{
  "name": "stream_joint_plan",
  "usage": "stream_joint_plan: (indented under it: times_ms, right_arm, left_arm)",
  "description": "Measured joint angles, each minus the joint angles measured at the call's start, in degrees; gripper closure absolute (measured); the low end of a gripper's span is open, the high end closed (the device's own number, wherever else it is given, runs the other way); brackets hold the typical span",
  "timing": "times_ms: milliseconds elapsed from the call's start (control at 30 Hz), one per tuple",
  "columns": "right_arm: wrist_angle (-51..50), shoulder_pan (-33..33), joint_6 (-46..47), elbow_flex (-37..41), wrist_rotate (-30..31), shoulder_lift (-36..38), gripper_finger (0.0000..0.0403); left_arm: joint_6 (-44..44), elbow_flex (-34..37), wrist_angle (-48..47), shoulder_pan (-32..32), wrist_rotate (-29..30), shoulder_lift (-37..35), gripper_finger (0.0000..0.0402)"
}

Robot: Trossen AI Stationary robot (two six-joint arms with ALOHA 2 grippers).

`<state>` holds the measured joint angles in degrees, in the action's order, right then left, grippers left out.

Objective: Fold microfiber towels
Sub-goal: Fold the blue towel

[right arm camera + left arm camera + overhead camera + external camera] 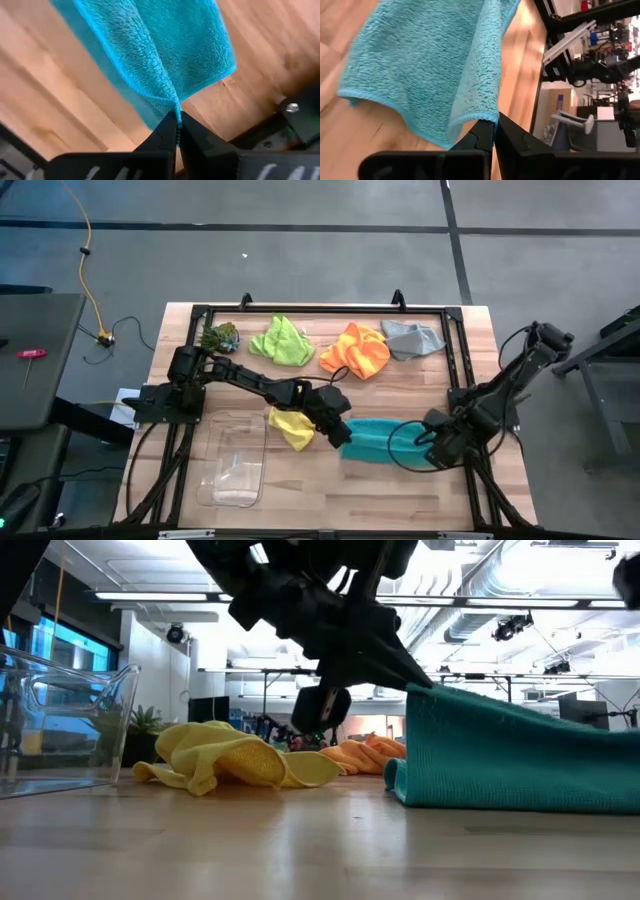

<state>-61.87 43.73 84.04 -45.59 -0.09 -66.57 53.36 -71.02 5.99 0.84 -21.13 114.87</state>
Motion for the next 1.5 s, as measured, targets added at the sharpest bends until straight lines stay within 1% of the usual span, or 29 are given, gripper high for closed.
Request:
stream_joint_plan:
  times_ms: [67, 233, 333, 500, 633, 733, 867, 933, 1000, 1133, 1233, 1333, 1400, 1500]
  right_arm:
    - [1.93, -1.05, 0.87, 2.46, -0.09, 0.30, 0.0403]
    - [5.54, -3.71, 1.00, 6.39, -0.27, 1.53, 0.0403]
    - [5.59, -4.90, 0.96, 7.20, 0.12, 1.52, 0.0403]
    - [5.01, -6.63, 0.98, 7.22, 3.35, 1.44, 0.0403]
    - [4.88, -7.75, 0.54, 7.22, 3.48, 1.42, 0.0403]
    - [4.70, -7.77, 0.56, 7.22, 3.55, 1.42, 0.0403]
    - [3.13, -7.77, 1.56, 7.22, 3.54, 1.42, 0.0399]
    - [1.29, -7.77, 2.85, 7.22, 3.55, 1.42, 0.0387]
    - [-0.77, -7.77, 4.36, 7.22, 3.54, 1.42, 0.0367]
    - [-3.93, -7.77, 5.97, 6.60, 4.76, 1.42, 0.0305]
    - [-5.57, -7.77, 5.63, 4.93, 8.00, 1.67, 0.0258]
    - [-8.05, -7.74, 5.51, 2.91, 12.01, 2.71, 0.0223]
    - [-8.80, -7.72, 5.52, 1.54, 14.91, 3.83, 0.0211]
    - [-7.07, -6.58, 4.26, 0.56, 18.31, 6.39, 0.0205]
  left_arm:
    - [-0.02, 0.00, -0.74, 0.00, 1.11, 0.00, 0.0401]
    - [-0.87, 0.00, -1.47, 0.00, 6.64, 0.00, 0.0398]
    - [-1.97, 0.00, -1.51, 0.00, 7.04, 0.00, 0.0392]
    - [-2.77, 0.02, -1.93, 0.00, 8.12, 0.00, 0.0380]
    - [-2.71, 0.02, -2.45, 0.00, 8.54, 0.00, 0.0371]
    - [-3.25, 0.02, -4.57, 0.00, 9.72, 0.00, 0.0362]
    - [-3.70, 0.02, -6.40, 0.40, 10.01, 0.00, 0.0343]
    - [-4.46, 0.02, -6.98, 1.05, 10.01, 0.00, 0.0331]
    - [-5.06, 0.02, -7.31, 1.94, 9.96, 0.00, 0.0317]
    - [-6.39, 0.04, -8.29, 4.29, 8.39, -0.37, 0.0292]
    - [-7.75, 0.06, -8.61, 6.58, 6.17, -1.01, 0.0277]
    - [-9.85, 0.02, -9.80, 8.85, 5.74, -2.74, 0.0266]
    - [-11.78, 0.02, -12.00, 10.52, 6.01, -4.30, 0.0262]
    - [-14.94, 0.02, -13.48, 12.38, 6.47, -7.09, 0.0261]
